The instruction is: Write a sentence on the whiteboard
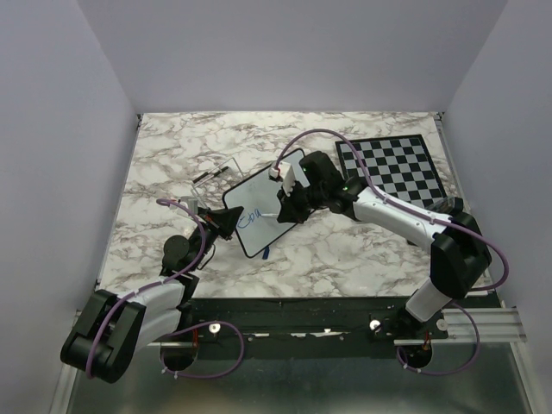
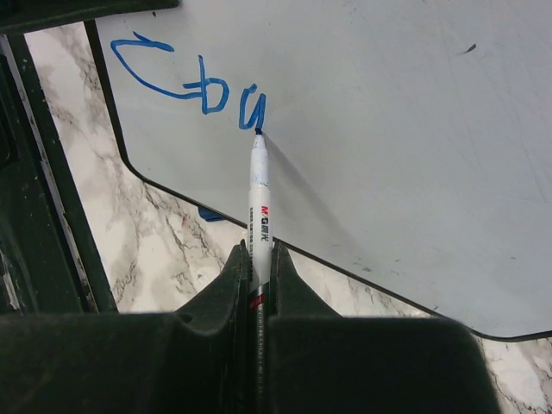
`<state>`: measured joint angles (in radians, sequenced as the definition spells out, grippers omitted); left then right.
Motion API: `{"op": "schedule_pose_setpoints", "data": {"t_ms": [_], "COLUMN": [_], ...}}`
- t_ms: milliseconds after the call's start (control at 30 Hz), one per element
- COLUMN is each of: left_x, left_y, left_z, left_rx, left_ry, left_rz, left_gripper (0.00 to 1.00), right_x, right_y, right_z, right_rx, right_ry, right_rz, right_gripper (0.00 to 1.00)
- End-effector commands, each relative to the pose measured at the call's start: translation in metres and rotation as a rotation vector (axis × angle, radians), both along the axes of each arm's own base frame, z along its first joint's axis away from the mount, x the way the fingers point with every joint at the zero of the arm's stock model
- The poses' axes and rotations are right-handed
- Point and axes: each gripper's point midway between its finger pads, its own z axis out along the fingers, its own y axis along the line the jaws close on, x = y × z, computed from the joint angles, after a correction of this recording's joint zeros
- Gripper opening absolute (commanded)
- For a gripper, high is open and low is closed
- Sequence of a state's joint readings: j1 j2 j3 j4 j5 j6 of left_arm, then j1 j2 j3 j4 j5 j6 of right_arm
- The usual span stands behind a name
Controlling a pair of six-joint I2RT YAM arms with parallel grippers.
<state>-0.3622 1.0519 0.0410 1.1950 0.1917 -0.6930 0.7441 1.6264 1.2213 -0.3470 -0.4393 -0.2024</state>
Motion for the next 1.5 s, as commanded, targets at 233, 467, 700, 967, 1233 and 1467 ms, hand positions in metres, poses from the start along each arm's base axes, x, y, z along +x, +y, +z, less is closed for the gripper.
{"op": "schedule_pose_setpoints", "data": {"t_ms": [233, 467, 700, 967, 1233, 1467], "left_x": [-0.011, -0.011, -0.012, -0.013, -0.013, -0.013], "left_y": [-0.006, -0.006, -0.006, -0.006, -0.006, -0.006], "left_z": [-0.008, -0.007, -0.007, -0.008, -0.009, -0.010], "left_rx": [0.044, 0.040, 0.040, 0.040, 0.041, 0.043], "left_ry": [-0.011, -0.014, -0.015, -0.012, -0.011, -0.012], "left_rz": [-0.049, -0.051, -0.051, -0.055, -0.053, -0.054], "left_gripper": [0.00, 0.00, 0.00, 0.00, 0.00, 0.00], "right_x": [0.023, 0.000, -0.019, -0.015, -0.017, -0.017], "right_y": [-0.019, -0.012, -0.011, -0.013, -0.014, -0.015], "right_z": [0.019, 0.057, 0.051, 0.040, 0.032, 0.032], "right_rx": [0.006, 0.130, 0.163, 0.135, 0.119, 0.118], "right_ry": [-0.065, -0.070, -0.041, -0.047, -0.046, -0.054], "right_rz": [-0.090, 0.026, 0.111, 0.102, 0.116, 0.123], "right_gripper": [0.00, 0.01, 0.00, 0.01, 0.00, 0.00]}}
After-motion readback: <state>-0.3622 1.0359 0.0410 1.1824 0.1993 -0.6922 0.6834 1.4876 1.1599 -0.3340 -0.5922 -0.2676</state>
